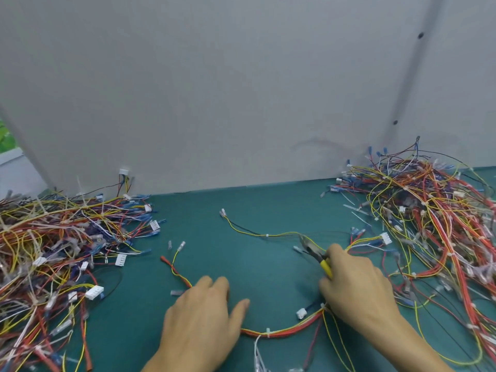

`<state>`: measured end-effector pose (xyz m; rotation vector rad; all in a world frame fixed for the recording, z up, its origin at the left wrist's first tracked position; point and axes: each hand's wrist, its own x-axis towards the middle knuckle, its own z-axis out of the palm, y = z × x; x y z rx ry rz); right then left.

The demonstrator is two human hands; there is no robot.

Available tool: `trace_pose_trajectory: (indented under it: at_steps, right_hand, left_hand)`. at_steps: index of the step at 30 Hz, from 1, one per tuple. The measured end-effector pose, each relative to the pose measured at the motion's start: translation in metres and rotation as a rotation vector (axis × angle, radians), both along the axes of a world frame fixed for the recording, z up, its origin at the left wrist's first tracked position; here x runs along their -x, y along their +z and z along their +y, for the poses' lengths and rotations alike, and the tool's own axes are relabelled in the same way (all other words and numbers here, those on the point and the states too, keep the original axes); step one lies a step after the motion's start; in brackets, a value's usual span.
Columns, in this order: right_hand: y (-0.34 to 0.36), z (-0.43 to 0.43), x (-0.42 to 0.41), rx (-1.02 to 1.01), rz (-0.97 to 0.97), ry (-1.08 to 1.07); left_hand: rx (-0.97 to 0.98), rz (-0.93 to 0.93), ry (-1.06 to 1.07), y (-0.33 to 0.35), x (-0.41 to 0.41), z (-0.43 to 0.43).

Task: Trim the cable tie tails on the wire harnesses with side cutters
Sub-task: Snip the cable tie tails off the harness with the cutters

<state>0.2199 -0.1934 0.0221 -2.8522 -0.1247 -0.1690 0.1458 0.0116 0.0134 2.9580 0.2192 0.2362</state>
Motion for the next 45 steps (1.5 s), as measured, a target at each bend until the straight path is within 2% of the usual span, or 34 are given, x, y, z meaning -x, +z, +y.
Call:
trace_pose_trajectory:
  at_steps: [2, 4, 8, 10, 15, 17, 21, 22, 24, 31, 35, 37, 40, 41, 42, 45]
  right_hand:
    - [0.007, 0.001, -0.003, -0.176, -0.132, -0.003]
    - [0.015, 0.003, -0.007, -0.437, -0.243, 0.037]
    - [0.035, 0.018, -0.021, -0.900, -0.282, 0.151]
    - [0.043, 0.027, -0.028, -1.049, -0.254, 0.231]
    - [0.046, 0.041, -0.042, -1.280, -0.083, 0.337]
    - [0.041, 0.044, -0.044, -1.320, -0.006, 0.336]
    - [0.029, 0.049, -0.045, -1.365, 0.090, 0.382]
    - [0.027, 0.050, -0.045, -1.374, 0.105, 0.396]
    - [0.024, 0.051, -0.045, -1.390, 0.131, 0.415]
    - [0.016, 0.053, -0.054, -1.572, 0.233, 0.329]
    - [0.020, 0.048, -0.058, -1.683, 0.102, 0.251]
    - [0.023, 0.047, -0.058, -1.672, 0.034, 0.239]
    - [0.027, 0.046, -0.056, -1.553, -0.054, 0.254]
    - [0.028, 0.047, -0.054, -1.501, -0.084, 0.267]
    - [0.030, 0.047, -0.052, -1.455, -0.113, 0.284]
    - [0.033, 0.050, -0.047, -1.343, -0.180, 0.352]
  left_hand:
    - [0.094, 0.059, -0.040, -0.003, -0.001, 0.004]
    - [0.159, 0.053, -0.164, -0.007, 0.000, 0.010]
    - [0.093, 0.065, -0.446, -0.009, -0.008, 0.026]
    - [0.016, -0.065, -0.490, -0.008, -0.015, 0.033]
    - [0.225, -0.481, -0.310, 0.011, -0.045, 0.049]
    - [0.452, -0.611, -0.209, 0.022, -0.057, 0.050]
    - [1.433, -0.491, -0.148, 0.035, -0.069, 0.040]
    - [1.611, -0.493, -0.130, 0.035, -0.071, 0.037]
    - [1.757, -0.543, -0.086, 0.035, -0.076, 0.031]
    - [1.707, -0.688, 0.025, 0.030, -0.082, 0.038]
    - [1.593, -0.657, 0.093, 0.025, -0.082, 0.047]
    - [1.377, -0.504, 0.116, 0.020, -0.080, 0.050]
    - [0.763, -0.241, 0.111, 0.016, -0.075, 0.045]
    - [0.603, -0.258, 0.109, 0.018, -0.073, 0.042]
    - [0.528, -0.334, 0.095, 0.022, -0.071, 0.039]
    - [0.547, -0.565, 0.002, 0.040, -0.071, 0.030]
